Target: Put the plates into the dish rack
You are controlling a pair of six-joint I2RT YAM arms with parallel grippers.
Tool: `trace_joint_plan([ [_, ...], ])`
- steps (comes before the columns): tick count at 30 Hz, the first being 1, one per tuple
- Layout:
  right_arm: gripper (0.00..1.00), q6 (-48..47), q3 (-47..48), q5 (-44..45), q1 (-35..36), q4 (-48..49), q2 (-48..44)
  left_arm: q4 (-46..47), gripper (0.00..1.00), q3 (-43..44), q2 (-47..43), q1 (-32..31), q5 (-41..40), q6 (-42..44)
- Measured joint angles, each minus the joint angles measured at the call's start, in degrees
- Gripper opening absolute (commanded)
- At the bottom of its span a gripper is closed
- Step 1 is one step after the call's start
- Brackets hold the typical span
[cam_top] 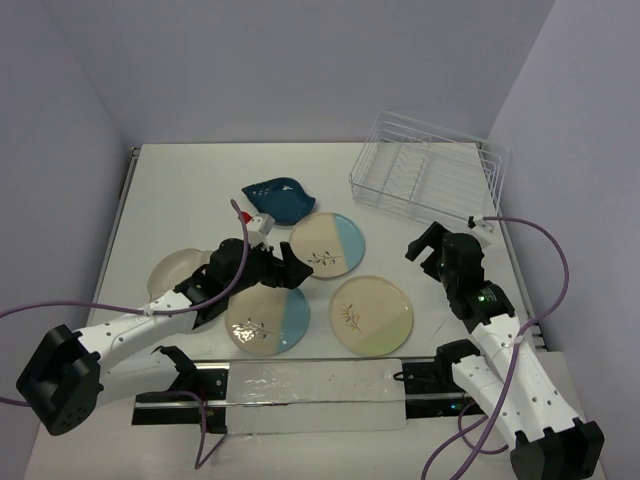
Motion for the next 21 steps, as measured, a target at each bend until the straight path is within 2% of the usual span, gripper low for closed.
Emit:
trace_joint_plan([
  [11,1.00,2.47,-6.07,-4.09,0.00,-2.35,0.30,-0.52,0.99,-0.70,3.86,-6.00,-0.55,-1.50],
  [21,1.00,6.11,-12.05,-9.47,0.00,-5.99,1.03,-4.59,0.96,-0.70,7.24,-12.53,-2.57,-2.96],
])
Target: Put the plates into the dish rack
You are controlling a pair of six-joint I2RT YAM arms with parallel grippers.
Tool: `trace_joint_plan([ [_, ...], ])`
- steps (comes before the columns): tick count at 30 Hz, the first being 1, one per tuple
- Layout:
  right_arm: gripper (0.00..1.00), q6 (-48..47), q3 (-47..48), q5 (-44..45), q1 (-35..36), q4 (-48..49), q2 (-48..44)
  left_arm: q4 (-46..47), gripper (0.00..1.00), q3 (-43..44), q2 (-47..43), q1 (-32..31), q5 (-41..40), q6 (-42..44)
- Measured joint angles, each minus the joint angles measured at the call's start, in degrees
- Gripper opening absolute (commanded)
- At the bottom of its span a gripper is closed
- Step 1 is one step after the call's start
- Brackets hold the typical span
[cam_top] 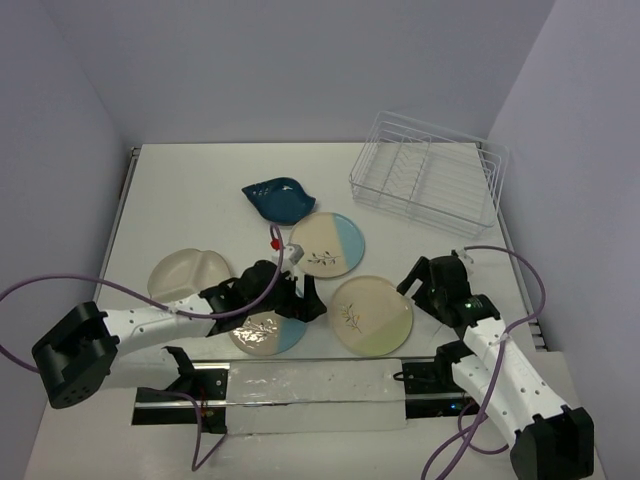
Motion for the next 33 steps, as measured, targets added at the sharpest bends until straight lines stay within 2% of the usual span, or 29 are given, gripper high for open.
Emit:
trace_joint_plan([
  [6,1.00,2.92,-2.02,-1.66,0.00,-0.15,1.94,0.02,0.90,1.40,4.47,-0.60,-0.15,-0.14],
  [15,1.00,4.26,-2.63,-4.31,0.00,0.12,1.39,0.61,0.90,7.94,13.10,-1.74,-0.18,0.34],
  [20,1.00,4.26,-2.71,-6.18,0.00,0.88,1.79,1.04,0.84,10.40,16.13,-2.13,-0.36,0.45],
  [24,0.99,4.09,-3.07,-7.86,0.00,1.30,1.32,1.26,0.67,11.41,20.17,-2.13,-0.31,0.44],
  [26,0.98,4.07,-3.35,-8.67,0.00,1.51,0.85,1.23,0.66,11.48,21.98,-2.12,-0.33,0.43],
  [28,0.97,3.93,-3.50,-9.39,0.00,1.58,0.58,1.85,0.59,12.00,23.29,-2.12,-0.15,0.39],
  [33,0.96,3.46,-3.77,-11.32,0.00,1.73,0.39,2.82,0.35,13.93,26.33,-2.13,0.12,0.34],
])
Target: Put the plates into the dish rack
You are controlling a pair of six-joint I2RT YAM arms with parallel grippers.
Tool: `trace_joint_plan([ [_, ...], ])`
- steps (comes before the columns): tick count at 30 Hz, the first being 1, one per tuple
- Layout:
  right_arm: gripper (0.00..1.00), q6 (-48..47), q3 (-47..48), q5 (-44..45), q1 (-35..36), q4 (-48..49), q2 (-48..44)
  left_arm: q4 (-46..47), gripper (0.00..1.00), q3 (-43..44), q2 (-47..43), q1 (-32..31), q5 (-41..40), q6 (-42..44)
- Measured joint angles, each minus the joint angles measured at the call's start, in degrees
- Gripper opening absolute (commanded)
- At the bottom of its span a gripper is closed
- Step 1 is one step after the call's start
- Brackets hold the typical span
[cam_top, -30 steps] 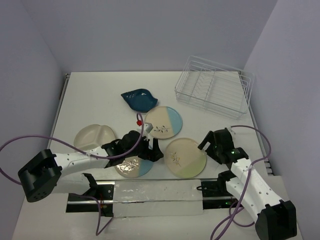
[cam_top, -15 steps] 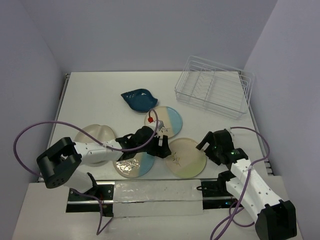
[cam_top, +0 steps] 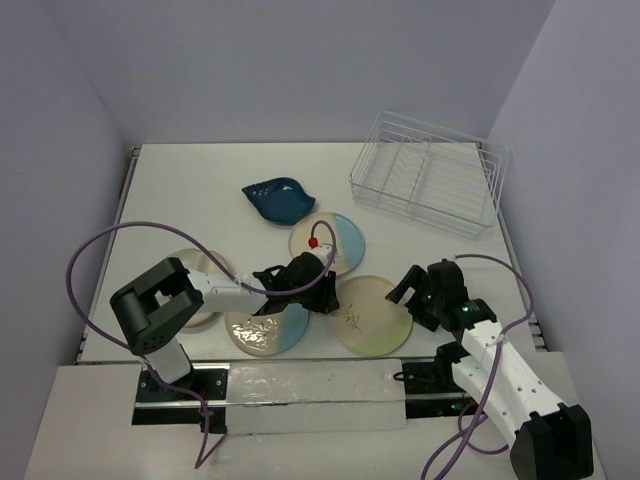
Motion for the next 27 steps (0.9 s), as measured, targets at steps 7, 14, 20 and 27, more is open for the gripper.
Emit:
trace_joint_plan([
  [7,0.86,-2.95,-0.49,-2.14,-0.14,1.32,0.12,-0.26,0.07,-0.20,0.29,0.42,-1.63,-0.32],
  [14,0.84,-7.72,-0.79,-5.49,-0.39,1.75,-1.51,0.27,0.00,-0.66,0.04,0.76,-2.37,-1.37],
  [20,0.79,-10.89,-0.73,-9.11,0.61,-0.91,-4.54,1.42,0.00,-1.63,-0.43,1.25,-3.28,-1.76],
  [27,0.76,-11.30,0.46,-10.75,3.72,-1.12,-4.65,2.36,0.00,-3.97,-2.40,1.65,-5.85,-1.90],
])
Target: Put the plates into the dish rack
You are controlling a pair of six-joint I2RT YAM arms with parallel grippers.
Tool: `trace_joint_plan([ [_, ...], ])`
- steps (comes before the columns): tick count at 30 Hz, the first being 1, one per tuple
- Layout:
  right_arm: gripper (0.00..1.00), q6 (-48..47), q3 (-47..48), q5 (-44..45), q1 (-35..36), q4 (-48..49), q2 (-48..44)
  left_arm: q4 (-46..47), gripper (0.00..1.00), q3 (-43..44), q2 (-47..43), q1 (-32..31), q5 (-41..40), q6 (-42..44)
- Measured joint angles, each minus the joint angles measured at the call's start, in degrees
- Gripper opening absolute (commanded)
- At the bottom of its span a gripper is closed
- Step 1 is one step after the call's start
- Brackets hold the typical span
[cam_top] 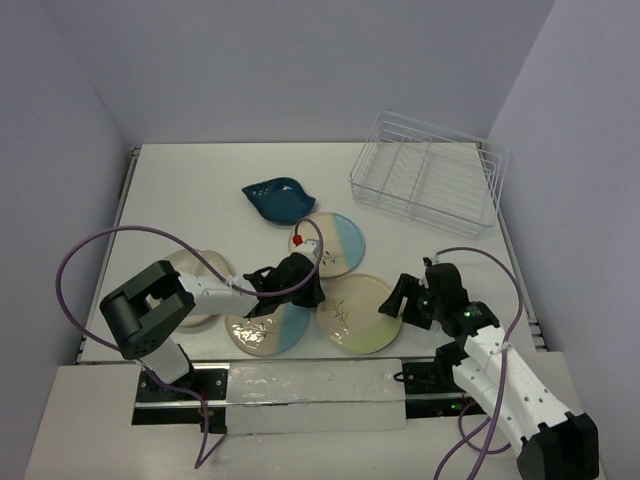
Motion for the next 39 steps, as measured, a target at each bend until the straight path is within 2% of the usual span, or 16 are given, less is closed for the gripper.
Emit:
trace_joint_plan([
  [7,0.76,0.74,0.51,0.35,0.34,0.06,-1.76,-0.02,0.00,-0.03,-0.08,0.29,-0.38,0.05],
  [18,0.70,3.61,0.51,1.24,0.35,4.42,-3.92,0.27,0.00,-2.22,-2.34,0.36,-2.11,0.34],
  [26,0.63,4.62,0.51,0.85,0.35,9.99,-2.62,0.11,0.00,-3.23,-3.47,0.38,-2.83,0.64],
  [29,0.60,6.19,0.51,-2.54,0.43,14.94,-2.52,0.13,0.00,-3.49,-3.70,0.38,-2.94,0.67],
  [34,0.59,9.99,0.51,-12.07,2.11,25.68,-2.14,2.47,0.00,-3.53,-3.68,-1.08,3.13,0.35],
  [36,0.53,10.57,0.51,-13.94,2.44,27.59,-1.29,3.53,0.00,-3.53,-3.82,-1.67,4.67,0.20],
  [39,0.39,10.64,0.51,-14.04,2.70,28.13,0.32,4.35,0.00,-3.53,-3.89,-1.77,5.69,0.14],
])
